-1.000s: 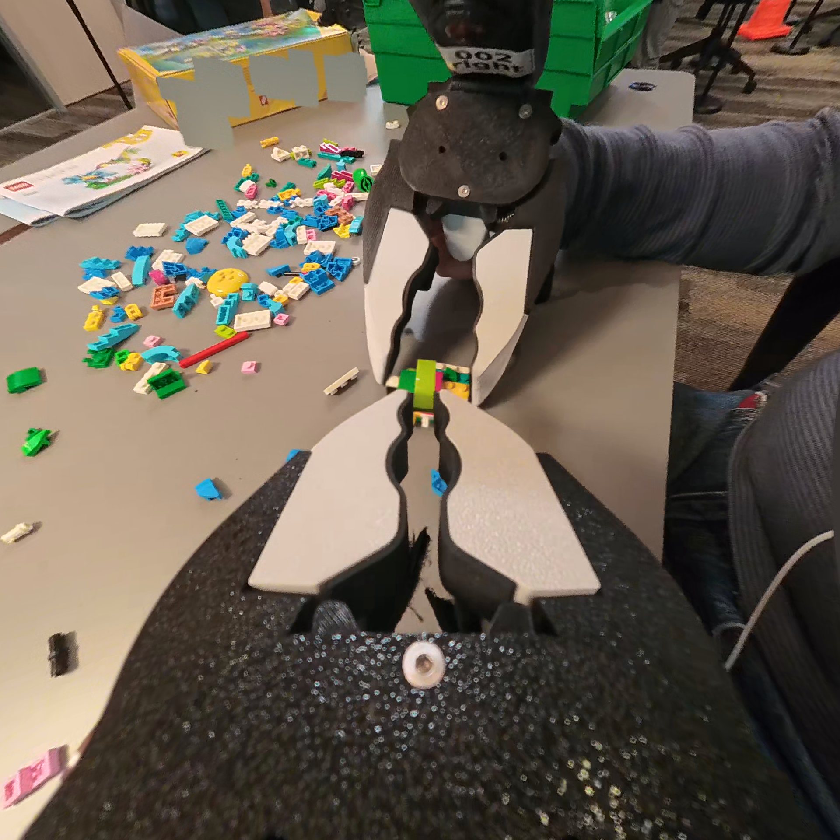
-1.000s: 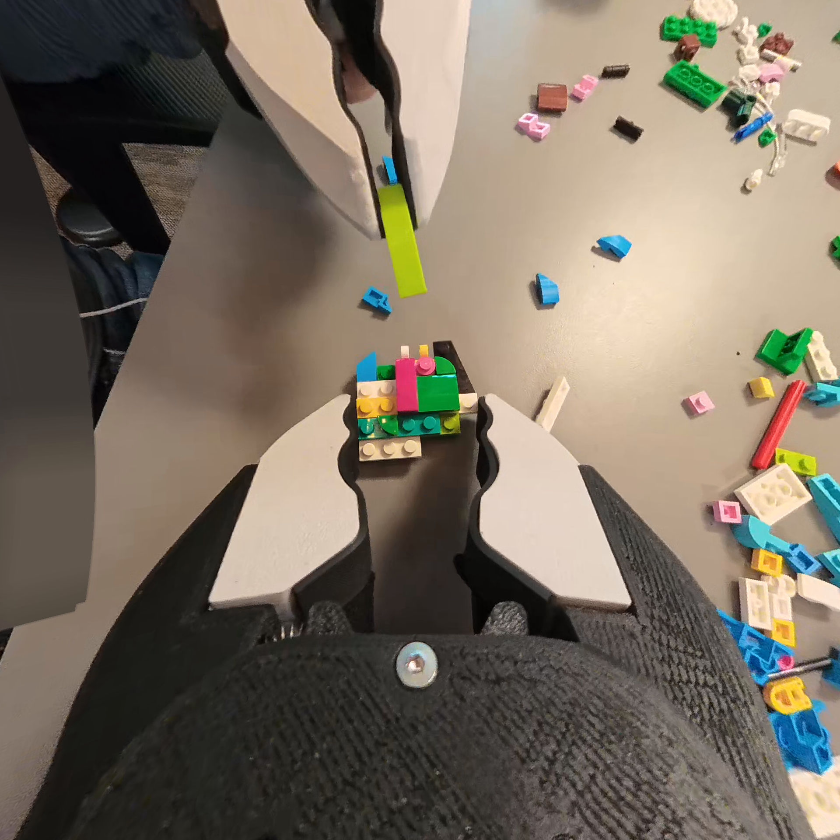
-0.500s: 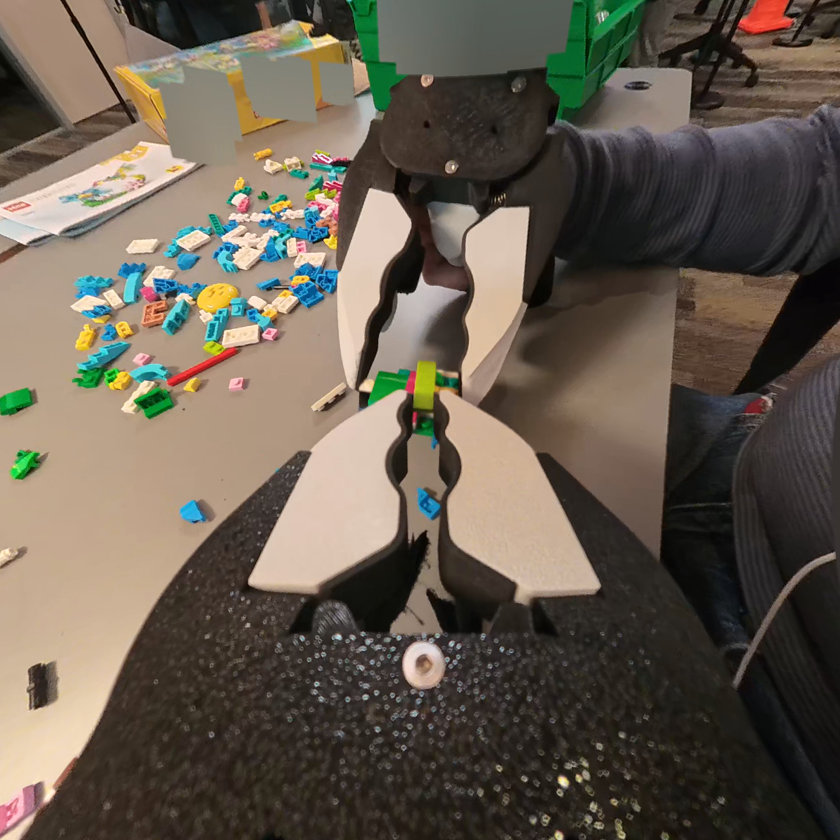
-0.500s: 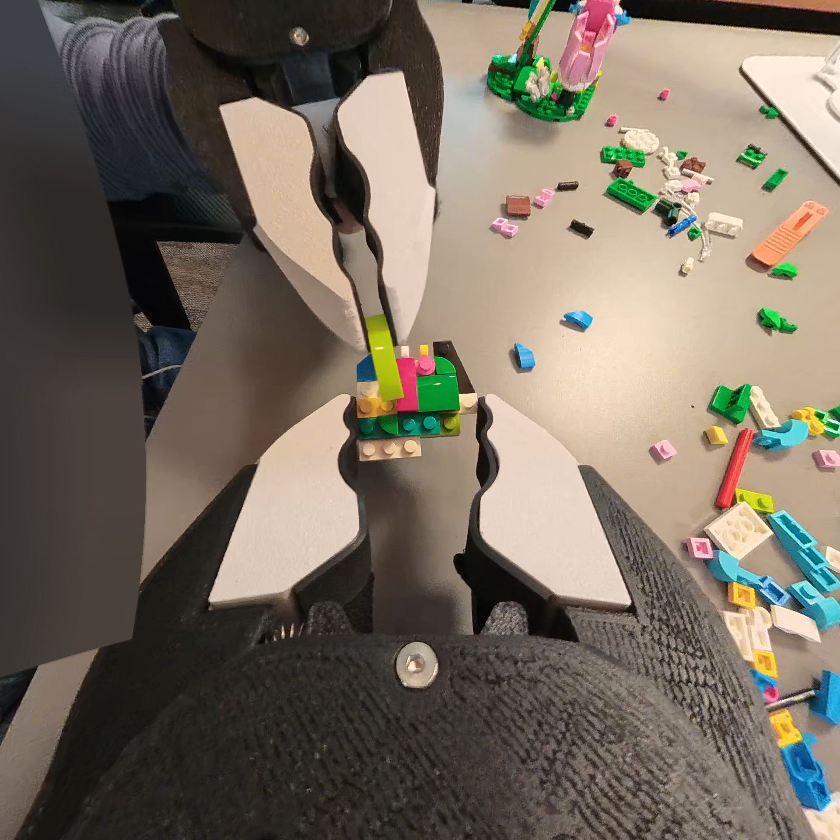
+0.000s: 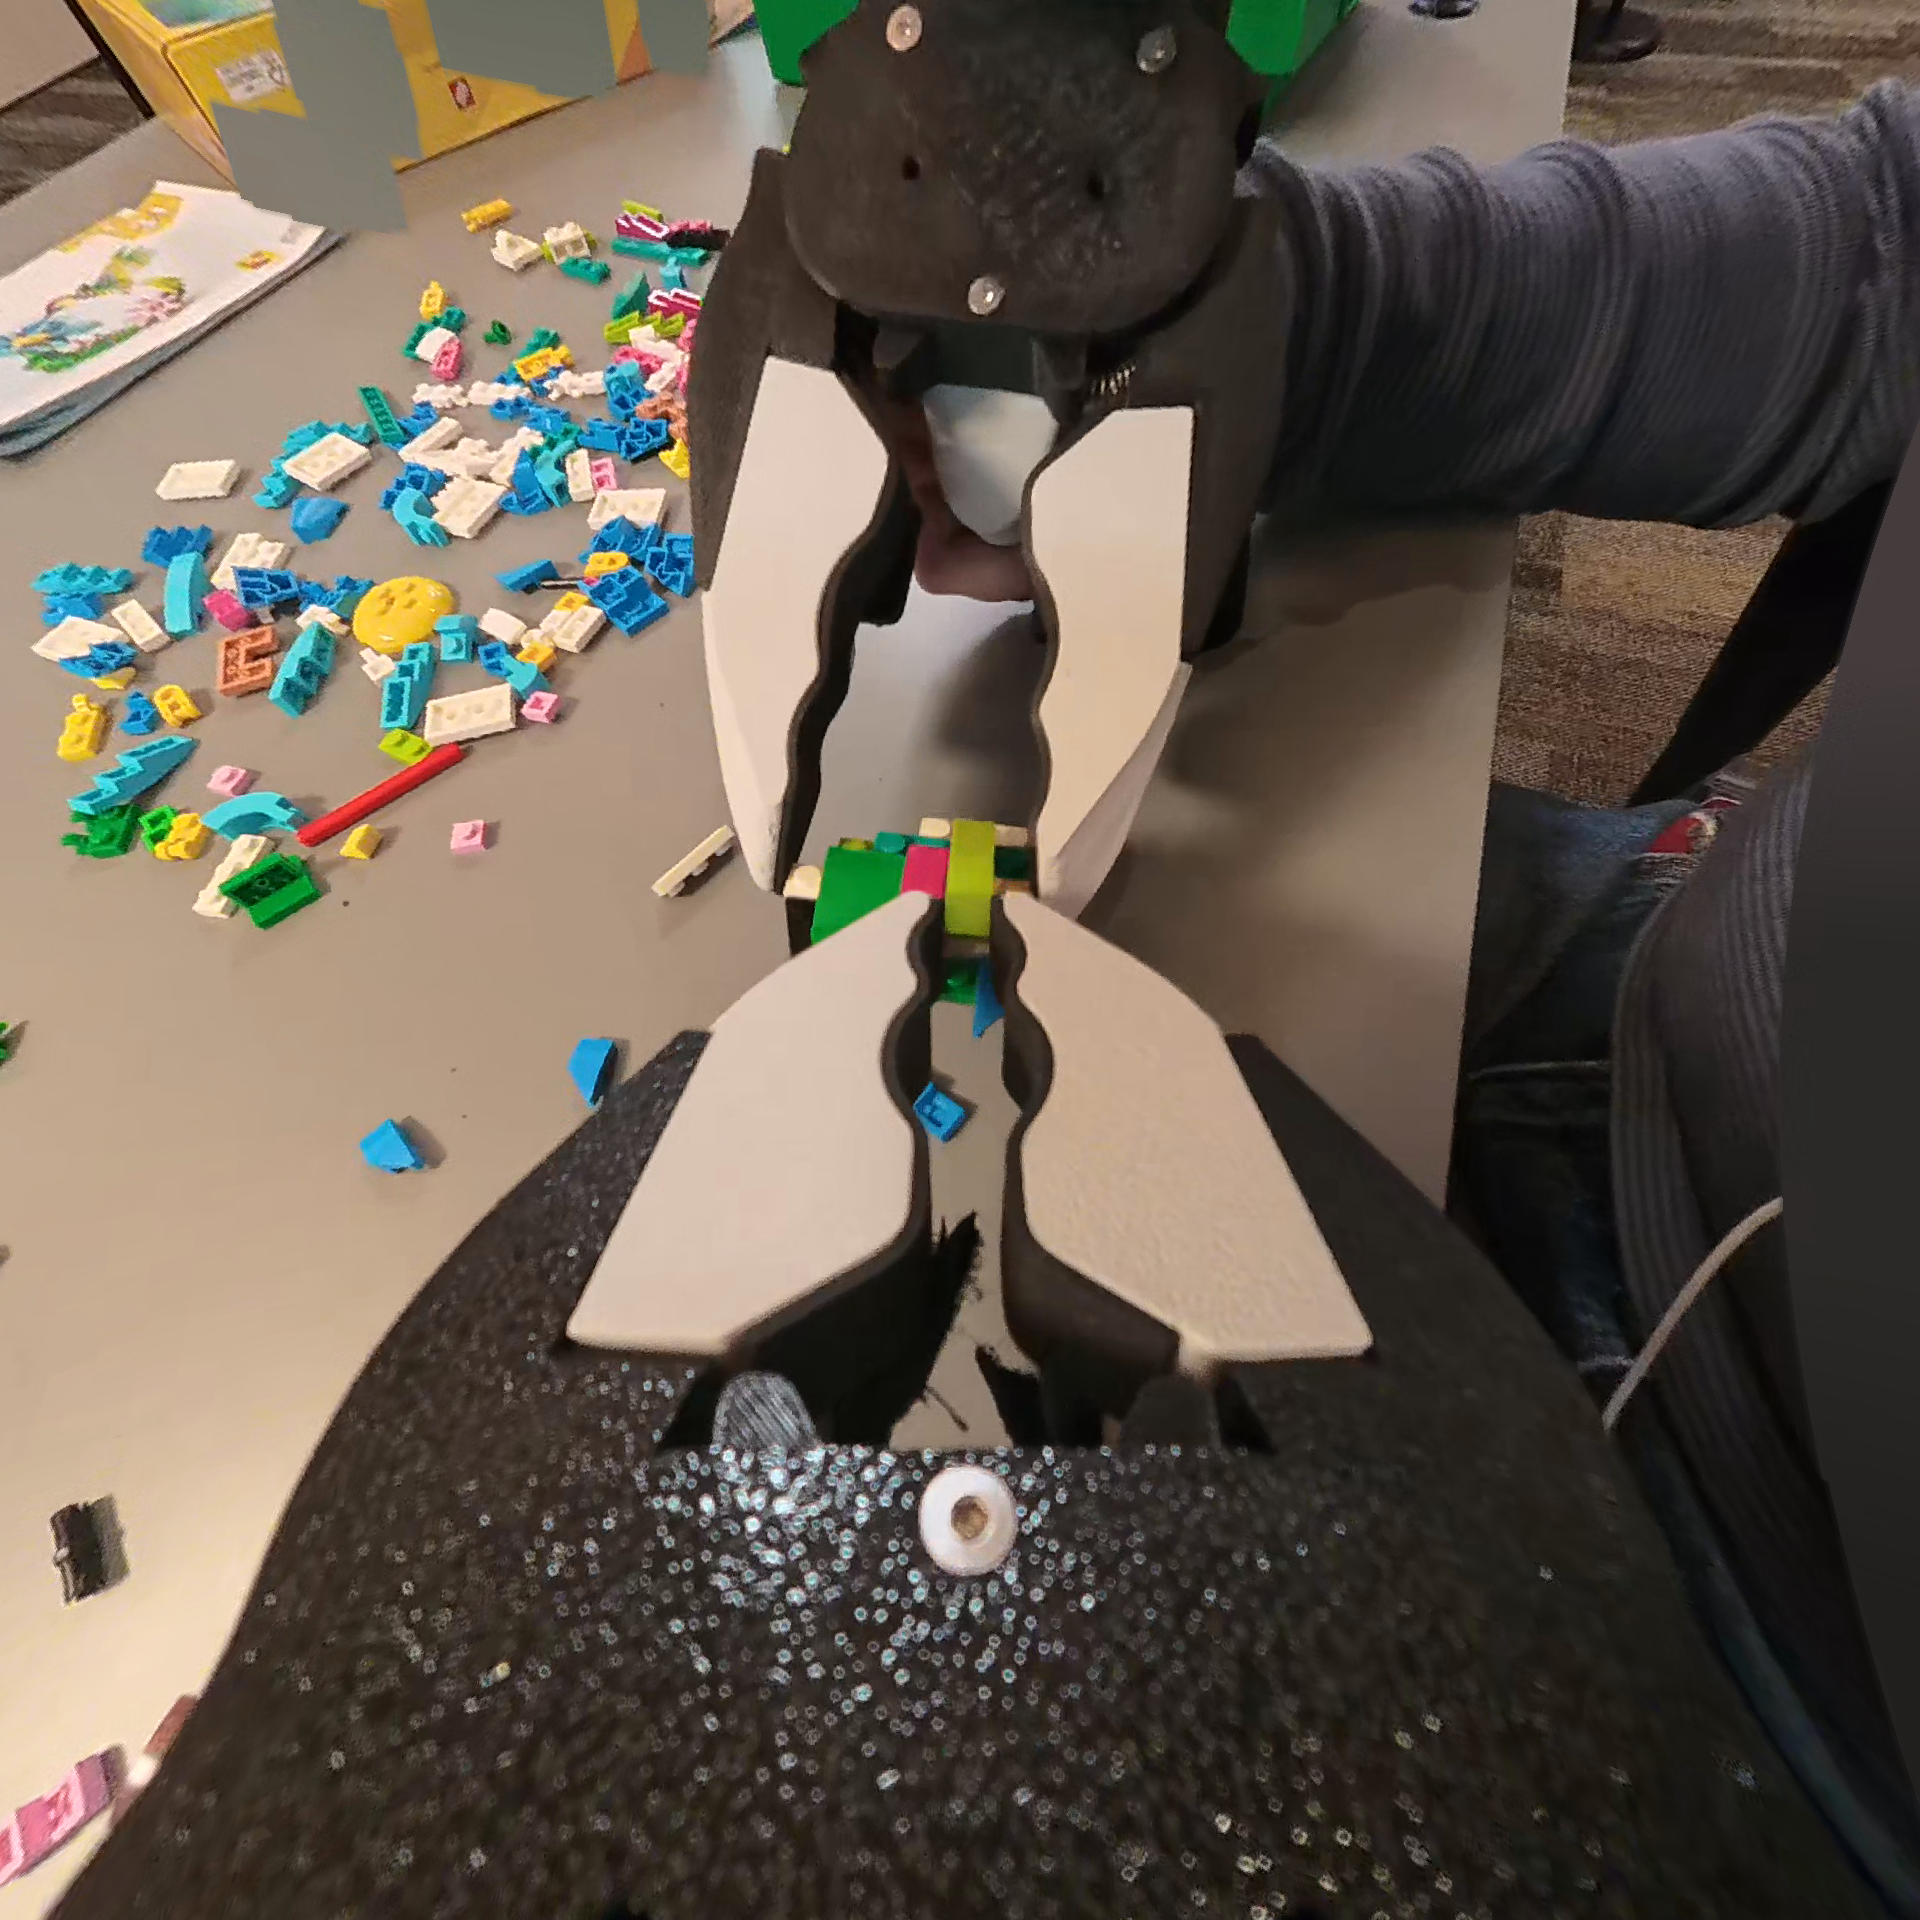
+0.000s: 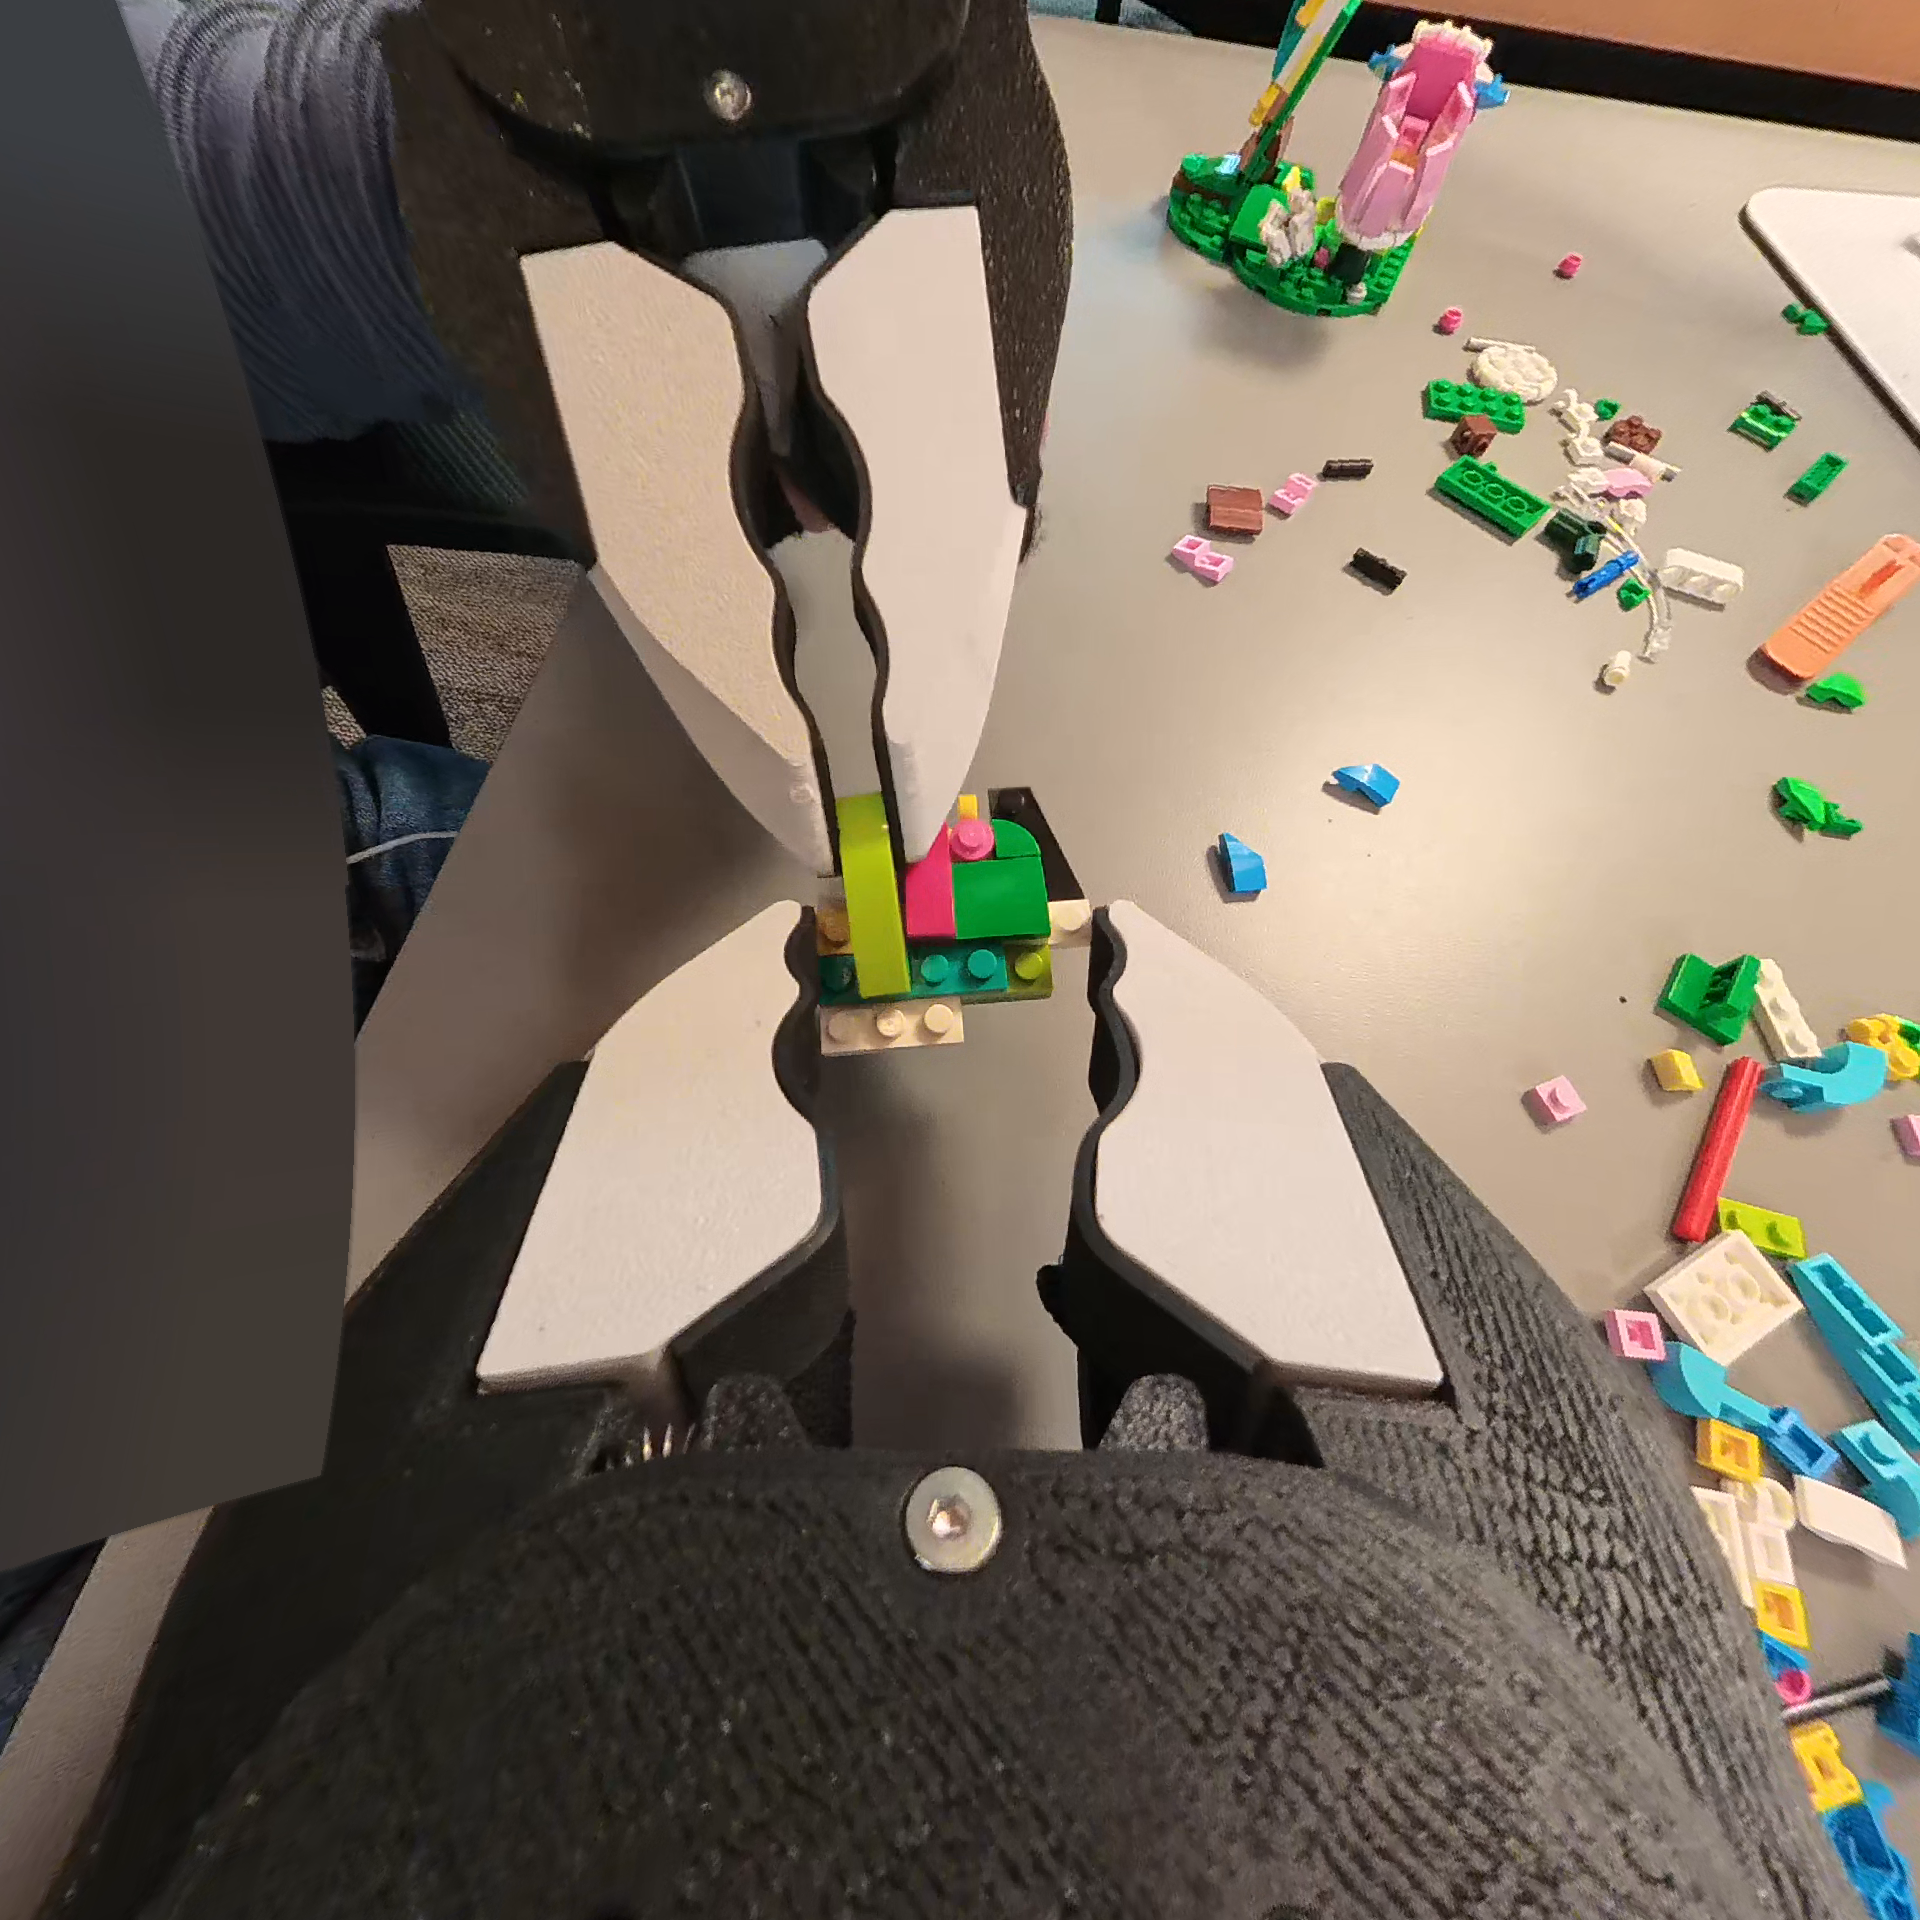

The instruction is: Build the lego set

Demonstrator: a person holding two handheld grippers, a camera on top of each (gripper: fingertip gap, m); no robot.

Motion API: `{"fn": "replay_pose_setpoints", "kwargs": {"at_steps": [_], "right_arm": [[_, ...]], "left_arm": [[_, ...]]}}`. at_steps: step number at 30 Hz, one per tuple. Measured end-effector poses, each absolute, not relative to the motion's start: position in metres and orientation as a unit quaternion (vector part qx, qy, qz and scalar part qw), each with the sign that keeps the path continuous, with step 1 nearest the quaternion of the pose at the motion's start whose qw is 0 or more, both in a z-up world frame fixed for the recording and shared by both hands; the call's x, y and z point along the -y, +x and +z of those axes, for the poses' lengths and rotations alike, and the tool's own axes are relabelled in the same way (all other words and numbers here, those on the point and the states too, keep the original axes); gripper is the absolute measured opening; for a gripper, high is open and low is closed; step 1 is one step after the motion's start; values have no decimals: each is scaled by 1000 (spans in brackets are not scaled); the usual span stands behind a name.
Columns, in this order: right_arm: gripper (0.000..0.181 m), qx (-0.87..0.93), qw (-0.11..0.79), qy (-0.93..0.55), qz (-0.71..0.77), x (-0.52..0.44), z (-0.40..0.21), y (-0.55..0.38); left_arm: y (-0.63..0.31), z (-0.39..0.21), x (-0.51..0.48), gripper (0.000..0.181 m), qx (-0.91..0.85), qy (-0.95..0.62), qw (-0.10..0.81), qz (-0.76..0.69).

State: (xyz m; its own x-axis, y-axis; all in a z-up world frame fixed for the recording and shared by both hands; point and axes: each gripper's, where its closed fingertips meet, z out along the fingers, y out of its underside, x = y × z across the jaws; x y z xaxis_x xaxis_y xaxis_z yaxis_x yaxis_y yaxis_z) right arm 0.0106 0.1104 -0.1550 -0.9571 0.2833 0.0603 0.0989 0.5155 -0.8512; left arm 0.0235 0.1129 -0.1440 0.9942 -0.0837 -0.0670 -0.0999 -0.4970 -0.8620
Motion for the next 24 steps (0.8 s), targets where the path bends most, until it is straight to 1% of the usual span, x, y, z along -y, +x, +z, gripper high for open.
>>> {"fn": "replay_pose_setpoints", "kwargs": {"at_steps": [1, 24], "right_arm": [[49, 865, 96, -110, 480, -110, -155, 11], [49, 839, 82, -124, 523, -112, -140, 10]], "left_arm": [[23, -144, -112, 8, -53, -866, 497, 8], [21, -135, -105, 8, -41, -864, 502, -9]]}}
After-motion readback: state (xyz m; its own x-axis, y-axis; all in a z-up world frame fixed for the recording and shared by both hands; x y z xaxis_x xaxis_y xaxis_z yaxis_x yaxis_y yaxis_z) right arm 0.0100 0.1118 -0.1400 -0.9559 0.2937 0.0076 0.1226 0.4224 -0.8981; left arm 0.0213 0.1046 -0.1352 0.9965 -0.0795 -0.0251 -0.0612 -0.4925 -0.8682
